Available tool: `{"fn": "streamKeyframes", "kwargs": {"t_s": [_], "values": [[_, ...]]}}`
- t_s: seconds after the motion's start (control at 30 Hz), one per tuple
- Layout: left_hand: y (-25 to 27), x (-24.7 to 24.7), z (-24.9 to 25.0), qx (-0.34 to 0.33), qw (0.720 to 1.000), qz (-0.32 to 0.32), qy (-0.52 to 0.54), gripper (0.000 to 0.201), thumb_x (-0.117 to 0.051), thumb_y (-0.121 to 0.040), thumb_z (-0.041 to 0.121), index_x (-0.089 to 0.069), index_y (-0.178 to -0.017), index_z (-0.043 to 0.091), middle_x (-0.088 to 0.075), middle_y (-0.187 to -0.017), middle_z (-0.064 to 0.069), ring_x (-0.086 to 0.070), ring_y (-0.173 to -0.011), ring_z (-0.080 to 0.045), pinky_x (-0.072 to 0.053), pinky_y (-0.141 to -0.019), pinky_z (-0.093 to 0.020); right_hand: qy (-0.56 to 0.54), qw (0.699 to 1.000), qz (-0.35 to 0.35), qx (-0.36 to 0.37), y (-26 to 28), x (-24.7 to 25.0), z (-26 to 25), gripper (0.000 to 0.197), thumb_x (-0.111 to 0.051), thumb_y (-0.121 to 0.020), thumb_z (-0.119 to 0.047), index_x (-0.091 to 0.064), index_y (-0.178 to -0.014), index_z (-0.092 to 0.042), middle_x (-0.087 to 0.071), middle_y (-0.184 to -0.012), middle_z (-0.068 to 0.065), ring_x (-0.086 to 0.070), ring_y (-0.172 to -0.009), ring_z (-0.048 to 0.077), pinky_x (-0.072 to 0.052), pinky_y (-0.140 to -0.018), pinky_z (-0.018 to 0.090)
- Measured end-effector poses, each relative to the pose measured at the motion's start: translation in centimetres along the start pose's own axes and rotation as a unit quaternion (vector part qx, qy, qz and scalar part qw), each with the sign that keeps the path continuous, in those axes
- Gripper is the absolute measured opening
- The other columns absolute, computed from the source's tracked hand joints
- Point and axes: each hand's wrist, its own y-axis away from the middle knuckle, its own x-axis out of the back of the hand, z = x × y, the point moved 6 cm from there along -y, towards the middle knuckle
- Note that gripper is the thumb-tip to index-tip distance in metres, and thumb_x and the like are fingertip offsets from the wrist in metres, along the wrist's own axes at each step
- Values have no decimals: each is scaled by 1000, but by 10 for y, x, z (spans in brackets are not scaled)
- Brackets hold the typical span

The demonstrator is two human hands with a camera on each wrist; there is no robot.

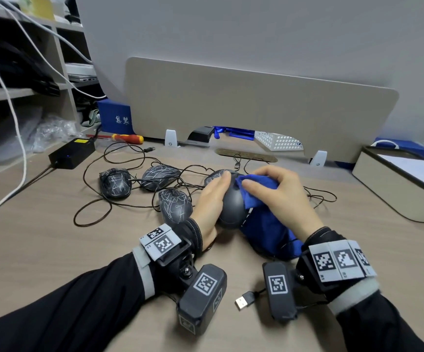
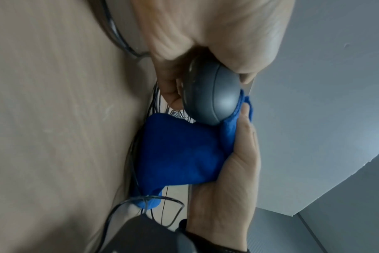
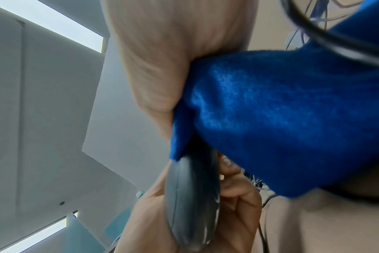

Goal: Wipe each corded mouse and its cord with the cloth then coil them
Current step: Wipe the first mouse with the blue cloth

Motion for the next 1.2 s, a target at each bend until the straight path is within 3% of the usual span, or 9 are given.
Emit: {"fn": "streamKeyframes", "kwargs": {"t_s": [0.17,0.33,0.43,0.57,0.7,0.83,0.93,1.1,1.2], "values": [[10,-12,5,-4,998,-60,-2,58,-75,-81,42,-61,-125,7,-71,-111,-10,-67,-92,-20,-54,-76,-31,7,990,82,-115,-2,11,32,10,-69,-91,-22,-70,-86,-14,-72,-87,3,-63,-82,15,-51,-78,33],[10,-12,2,-30,994,-92,-47,75,-79,-56,2,-58,-127,9,-72,-97,-4,-68,-83,-14,-56,-69,-28,-104,964,228,-84,-1,40,24,10,-65,-92,-12,-67,-101,-12,-68,-95,-8,-61,-80,-10,-44,-70,7],[9,-11,3,-40,992,-100,-59,79,-80,-54,-1,-55,-128,9,-73,-102,-7,-69,-88,-17,-56,-71,-29,-107,987,120,-26,-4,27,7,11,-66,-91,-6,-70,-89,-16,-70,-86,-6,-63,-79,1,-46,-73,12],[12,-14,5,-52,988,-129,-73,76,-78,-57,-3,-55,-129,4,-68,-118,-20,-66,-101,-22,-54,-87,-33,-22,998,-47,-38,-2,1,10,9,-68,-93,-17,-72,-102,-19,-74,-96,1,-65,-85,6,-50,-77,17],[16,-18,5,-49,982,-156,-92,74,-76,-57,-7,-55,-127,5,-70,-116,-14,-66,-102,-21,-54,-90,-31,-12,998,28,-48,-5,12,19,19,-66,-95,-17,-67,-89,1,-61,-75,7,-51,-68,10,-43,-63,23],[17,-19,5,-47,981,-155,-105,76,-77,-54,-7,-55,-126,7,-71,-112,-8,-67,-100,-19,-54,-85,-27,-49,986,95,-127,-5,22,35,27,-63,-97,-20,-56,-75,-6,-50,-69,0,-45,-65,13,-39,-58,26],[15,-18,4,-53,981,-143,-118,81,-79,-52,-6,-54,-128,8,-71,-116,-10,-67,-102,-20,-55,-90,-31,-78,979,155,-105,-4,33,30,30,-60,-98,-22,-57,-79,1,-51,-73,2,-46,-70,13,-40,-61,26],[14,-19,5,-76,971,-150,-171,83,-80,-50,-3,-52,-128,6,-67,-124,-14,-64,-113,-23,-51,-100,-39,16,998,-45,-28,-4,0,7,9,-66,-95,-28,-71,-88,-25,-71,-88,-8,-63,-79,4,-50,-73,19],[16,-21,5,-79,964,-165,-190,87,-85,-48,5,-52,-129,7,-66,-126,-11,-61,-120,-25,-49,-103,-41,18,998,-15,-59,-7,4,21,21,-70,-92,-29,-71,-87,-9,-69,-77,1,-59,-68,11,-49,-66,27]]}}
